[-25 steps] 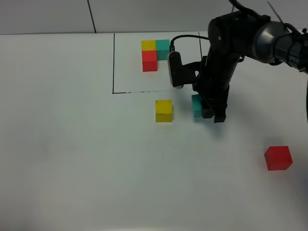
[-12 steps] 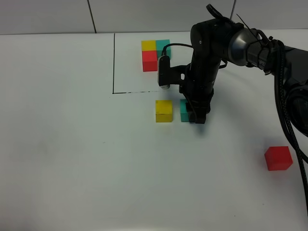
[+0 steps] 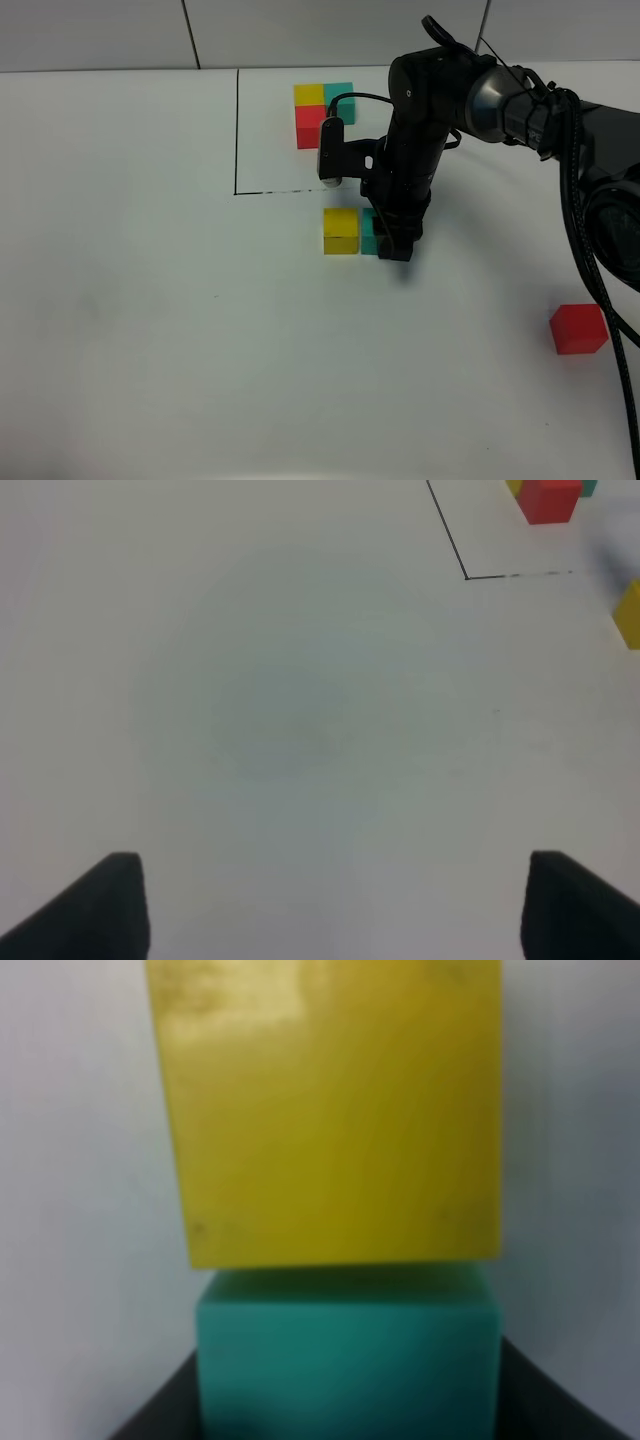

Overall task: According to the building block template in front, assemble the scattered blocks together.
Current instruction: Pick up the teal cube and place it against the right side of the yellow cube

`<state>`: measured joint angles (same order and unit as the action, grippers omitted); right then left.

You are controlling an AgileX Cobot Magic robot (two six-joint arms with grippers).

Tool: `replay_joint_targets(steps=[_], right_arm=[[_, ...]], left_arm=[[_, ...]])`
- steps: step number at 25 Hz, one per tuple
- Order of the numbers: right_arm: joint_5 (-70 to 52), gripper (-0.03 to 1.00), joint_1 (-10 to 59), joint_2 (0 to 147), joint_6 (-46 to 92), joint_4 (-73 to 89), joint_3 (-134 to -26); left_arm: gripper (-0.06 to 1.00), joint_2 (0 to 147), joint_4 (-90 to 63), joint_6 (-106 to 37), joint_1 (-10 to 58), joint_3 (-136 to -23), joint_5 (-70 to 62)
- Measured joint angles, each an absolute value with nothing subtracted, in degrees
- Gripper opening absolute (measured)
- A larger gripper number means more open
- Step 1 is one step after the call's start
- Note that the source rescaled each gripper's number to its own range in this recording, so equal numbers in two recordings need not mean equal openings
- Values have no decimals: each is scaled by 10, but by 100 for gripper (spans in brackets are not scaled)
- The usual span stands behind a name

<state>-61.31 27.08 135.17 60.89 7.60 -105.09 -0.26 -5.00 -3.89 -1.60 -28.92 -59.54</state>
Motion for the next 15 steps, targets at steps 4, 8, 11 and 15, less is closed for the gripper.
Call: replay_joint_targets(steps=[4,8,11,15], right_arm=[[-615,3,271,1352,609,77,-1052],[-615,3,271,1352,609,77,-1052],[-615,3,274,1352,609,74,-1052],[-611,3,279,1352,609,74,-1052]], left_arm=[[70,-3,-50,-39,-16,-289,-595],[70,-3,-50,-39,-16,-289,-595],[70,-3,-50,-39,-16,-289,-595],[70,-3,-50,-39,-16,-289,-595]])
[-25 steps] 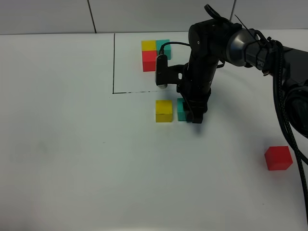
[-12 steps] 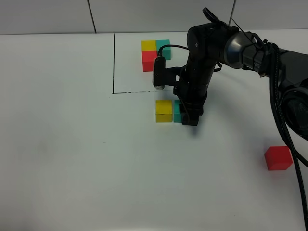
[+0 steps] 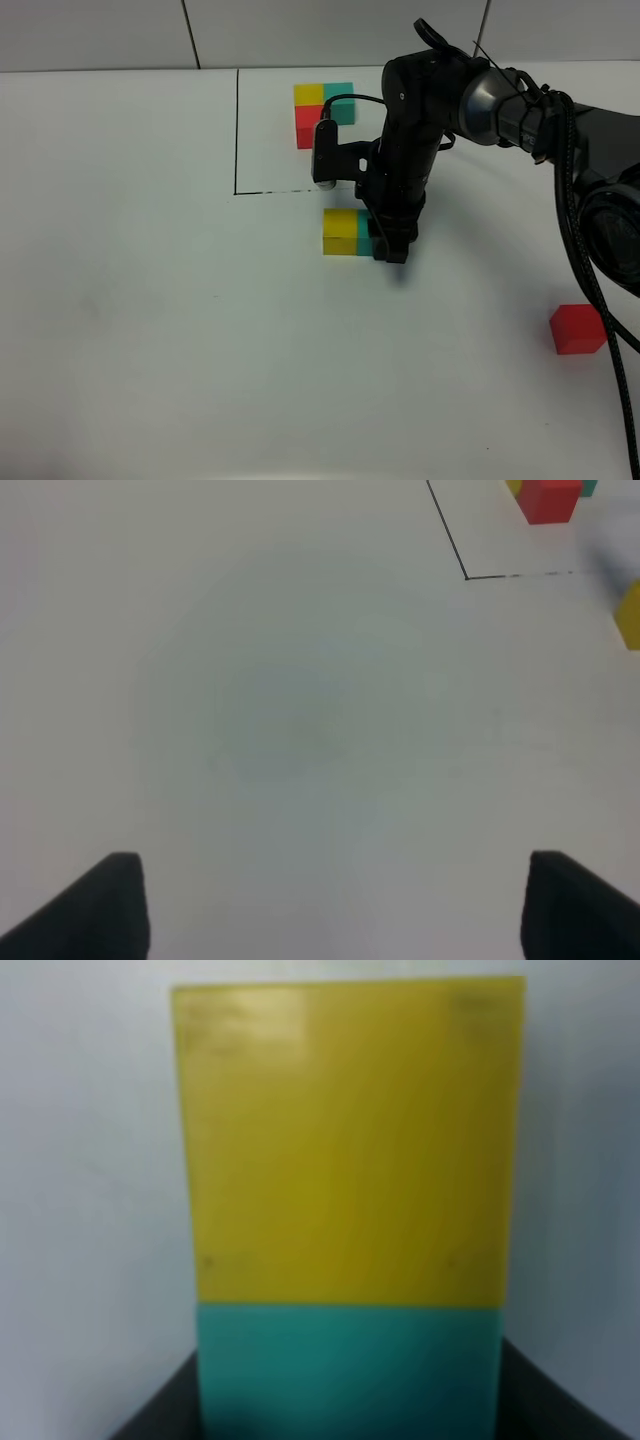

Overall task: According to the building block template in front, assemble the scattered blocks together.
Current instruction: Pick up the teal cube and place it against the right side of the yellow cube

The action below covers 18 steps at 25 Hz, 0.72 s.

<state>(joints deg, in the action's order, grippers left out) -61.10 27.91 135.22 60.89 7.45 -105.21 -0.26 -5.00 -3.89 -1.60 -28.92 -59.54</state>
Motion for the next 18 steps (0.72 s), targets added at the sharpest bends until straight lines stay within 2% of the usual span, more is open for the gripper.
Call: replay_joint_targets(steps=[18], right_arm=[[-614,3,282,1353,637,70,-1053]], left_arm=[[70,-3,-50,-39,-16,-289,-595]])
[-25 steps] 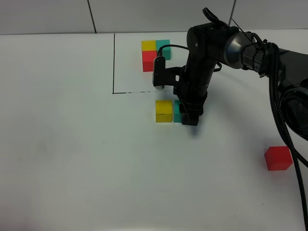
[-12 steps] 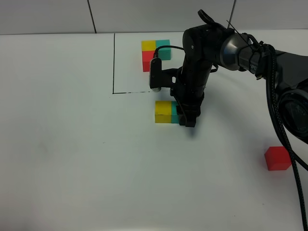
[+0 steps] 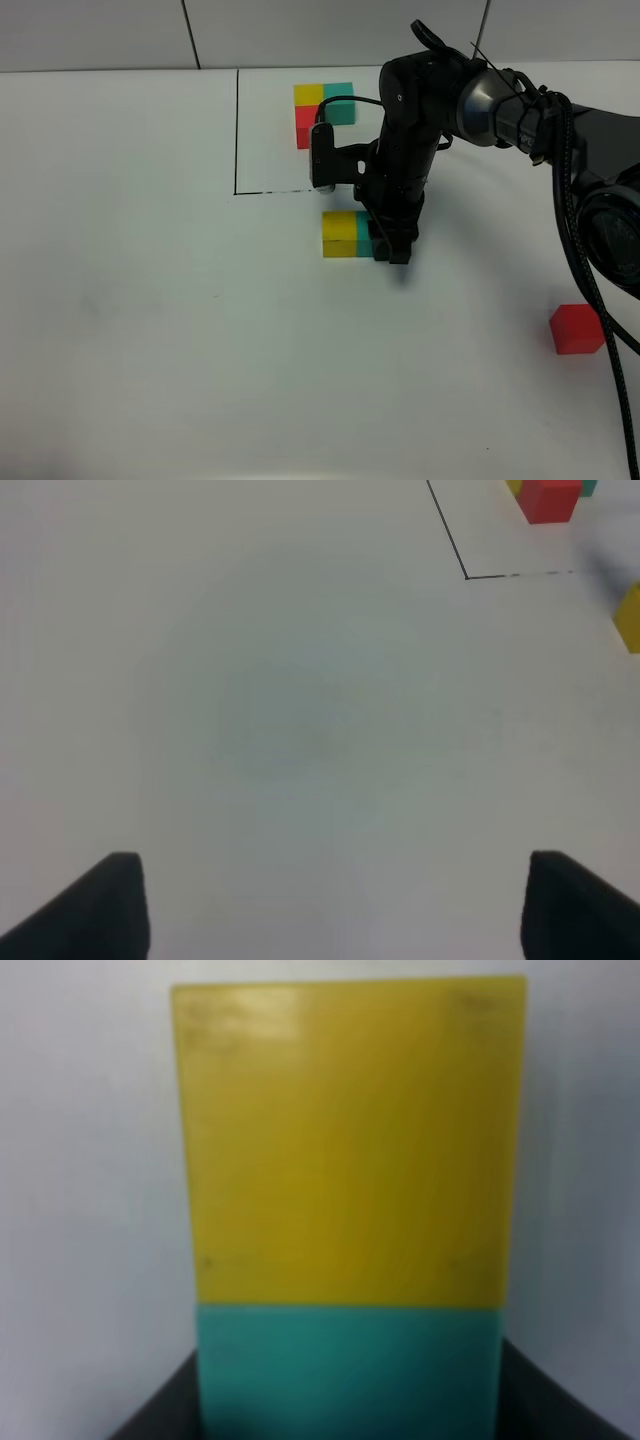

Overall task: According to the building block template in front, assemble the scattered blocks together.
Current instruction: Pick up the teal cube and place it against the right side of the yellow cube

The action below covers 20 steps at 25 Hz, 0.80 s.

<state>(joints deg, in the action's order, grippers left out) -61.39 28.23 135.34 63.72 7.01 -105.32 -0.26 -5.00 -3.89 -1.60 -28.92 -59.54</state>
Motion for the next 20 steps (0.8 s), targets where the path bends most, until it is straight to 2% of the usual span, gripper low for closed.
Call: replay_joint_targets(steps=[20], right_arm=[[-615,3,282,1354,667,70,-1054]], left_arm=[[70,-3,-50,-39,-16,-289,-595]])
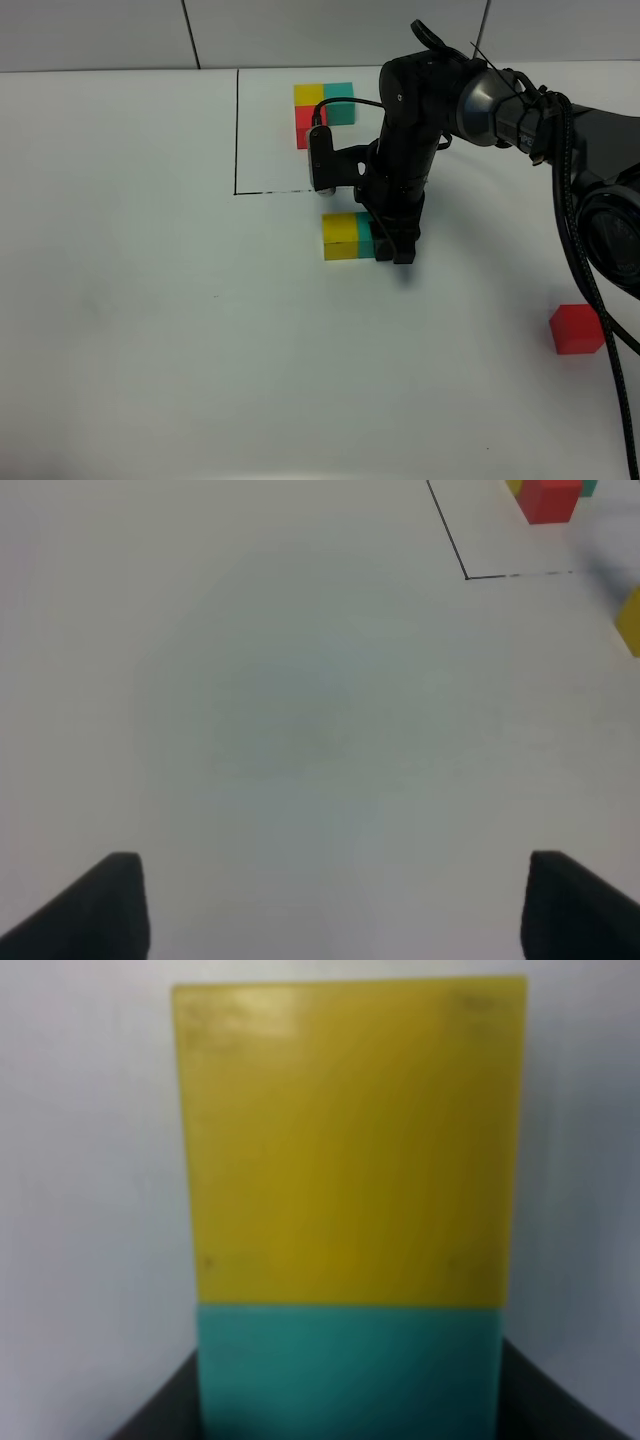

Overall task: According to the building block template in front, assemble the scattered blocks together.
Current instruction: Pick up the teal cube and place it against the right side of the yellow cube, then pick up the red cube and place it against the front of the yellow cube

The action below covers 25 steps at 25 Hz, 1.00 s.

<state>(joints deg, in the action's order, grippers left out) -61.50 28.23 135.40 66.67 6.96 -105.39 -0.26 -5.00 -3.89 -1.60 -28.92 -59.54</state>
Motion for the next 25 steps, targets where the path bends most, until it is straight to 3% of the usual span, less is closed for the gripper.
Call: replay_joint_targets(steps=[6,14,17,21,25], right_arm=[[-611,7,282,1354,668,71,-1054],[-600,59,276,1333,646,70,-1051],[-612,74,260,1313,606,68,-1051],[-628,79,230,1280,527,51,-1027],[-571,80,193,1209,443,41,-920]], left_arm=[[70,-3,-50,-39,-16,-289,-595],[70,-3,-50,-39,-16,-289,-595],[70,-3,-50,-39,-16,-289,-595],[70,-3,-50,-39,-16,-289,-595],[70,-3,-50,-39,-16,-289,-595]])
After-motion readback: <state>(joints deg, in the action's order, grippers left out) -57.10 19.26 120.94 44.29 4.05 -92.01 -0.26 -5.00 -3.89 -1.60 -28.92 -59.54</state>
